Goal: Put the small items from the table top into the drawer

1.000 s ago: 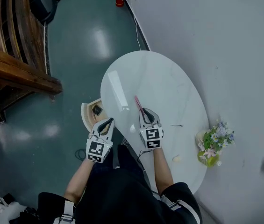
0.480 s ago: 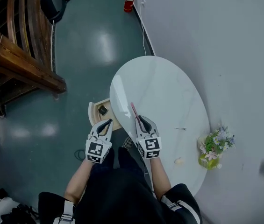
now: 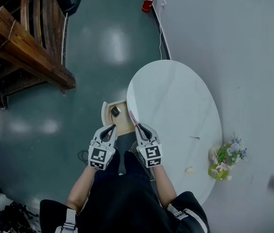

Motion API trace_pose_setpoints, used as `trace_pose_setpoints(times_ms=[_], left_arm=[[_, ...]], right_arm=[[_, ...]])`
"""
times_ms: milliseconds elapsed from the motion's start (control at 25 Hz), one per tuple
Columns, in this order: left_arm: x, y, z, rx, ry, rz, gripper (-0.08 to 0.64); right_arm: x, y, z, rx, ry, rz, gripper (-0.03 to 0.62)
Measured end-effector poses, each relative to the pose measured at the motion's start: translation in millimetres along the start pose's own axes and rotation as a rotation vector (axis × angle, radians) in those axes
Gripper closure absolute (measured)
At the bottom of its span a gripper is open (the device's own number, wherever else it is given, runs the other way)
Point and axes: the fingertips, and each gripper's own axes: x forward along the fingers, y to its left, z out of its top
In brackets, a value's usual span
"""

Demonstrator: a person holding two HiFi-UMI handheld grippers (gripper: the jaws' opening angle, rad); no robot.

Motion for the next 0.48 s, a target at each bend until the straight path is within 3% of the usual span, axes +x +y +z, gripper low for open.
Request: trace_pose_setpoints(times_ms=[480], left_arm=[[-18.4, 53.9, -45.8, -0.075, 0.039, 0.081, 0.538]], right_arm=[[53.9, 50.9, -24.2, -0.019, 0.086, 0.089, 0.532]])
